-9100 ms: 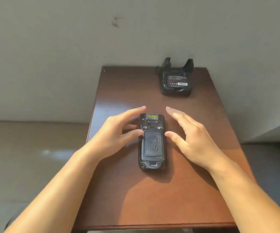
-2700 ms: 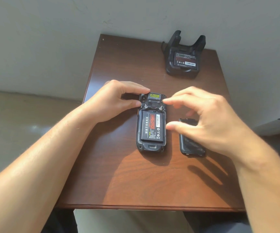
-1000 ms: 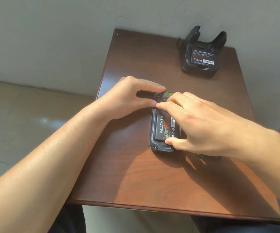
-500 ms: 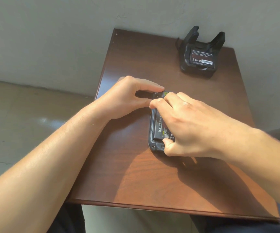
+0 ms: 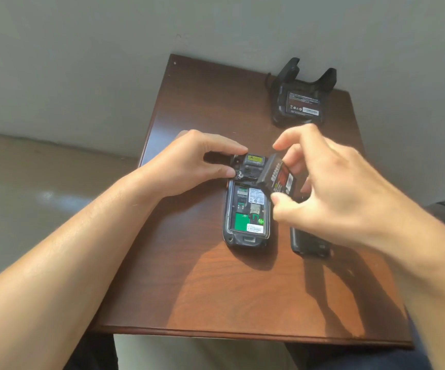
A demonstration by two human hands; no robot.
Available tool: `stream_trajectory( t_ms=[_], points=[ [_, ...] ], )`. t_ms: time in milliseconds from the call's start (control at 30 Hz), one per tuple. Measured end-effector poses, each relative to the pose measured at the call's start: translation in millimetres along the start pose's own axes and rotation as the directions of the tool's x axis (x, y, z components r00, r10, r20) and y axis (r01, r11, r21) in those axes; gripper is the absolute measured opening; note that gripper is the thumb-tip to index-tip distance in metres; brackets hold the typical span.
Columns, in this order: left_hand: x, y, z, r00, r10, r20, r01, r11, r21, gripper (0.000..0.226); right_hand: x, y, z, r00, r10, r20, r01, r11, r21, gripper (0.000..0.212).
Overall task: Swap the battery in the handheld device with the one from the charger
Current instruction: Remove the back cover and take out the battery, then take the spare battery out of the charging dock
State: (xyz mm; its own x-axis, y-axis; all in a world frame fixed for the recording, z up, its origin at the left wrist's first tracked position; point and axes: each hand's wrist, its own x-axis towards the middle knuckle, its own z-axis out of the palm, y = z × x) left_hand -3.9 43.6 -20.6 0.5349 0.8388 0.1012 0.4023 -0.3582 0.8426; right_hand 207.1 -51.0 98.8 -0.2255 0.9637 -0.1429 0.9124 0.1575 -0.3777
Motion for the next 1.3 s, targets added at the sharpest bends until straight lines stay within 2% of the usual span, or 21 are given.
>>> stream_trajectory(
  t_ms=[133,267,433,600,800,1033,1133,1200,1300],
  points=[
    [-1,0,1,1.000,-0.005,-0.002,0.004,1.000,-0.021,0.047,11,25,-19,0.960,0.254,-0.117,-0.244,0.965,0.092,0.051],
    [-2,2,1,1.000,-0.001,-0.001,0.001,1.000,-0.024,0.047,32,48,-19,0.875,0.474,-0.102,-0.469,0.881,0.067,0.056],
    [-2,3,2,1.000,0.008,-0.005,-0.008,1.000,-0.006,0.048,56,65,-8,0.800,0.597,-0.056,-0.599,0.800,-0.024,0.065],
    [-2,4,1,1.000,0.014,-0.003,-0.014,1.000,-0.004,0.048,86,67,3,0.666,0.745,-0.040,-0.743,0.656,-0.132,0.074],
    [-2,2,1,0.999,0.031,-0.006,-0.031,0.999,0.012,0.046,94,68,17,0.625,0.778,-0.062,-0.772,0.604,-0.198,0.083],
    [-3,2,0,1.000,0.024,-0.007,-0.024,1.000,0.001,0.046,91,70,17,0.631,0.775,-0.035,-0.763,0.611,-0.211,0.086],
    [-3,1,1,1.000,0.021,-0.010,-0.022,1.000,-0.012,0.046,87,71,10,0.642,0.765,-0.048,-0.745,0.607,-0.277,0.089],
    [-2,1,1,1.000,0.022,-0.011,-0.022,1.000,-0.010,0.046,84,73,-1,0.712,0.690,-0.131,-0.689,0.648,-0.326,0.088],
    [-2,1,1,1.000,0.021,-0.002,-0.021,1.000,-0.015,0.046,85,78,-15,0.868,0.387,-0.312,-0.484,0.799,-0.356,0.073]
  ],
)
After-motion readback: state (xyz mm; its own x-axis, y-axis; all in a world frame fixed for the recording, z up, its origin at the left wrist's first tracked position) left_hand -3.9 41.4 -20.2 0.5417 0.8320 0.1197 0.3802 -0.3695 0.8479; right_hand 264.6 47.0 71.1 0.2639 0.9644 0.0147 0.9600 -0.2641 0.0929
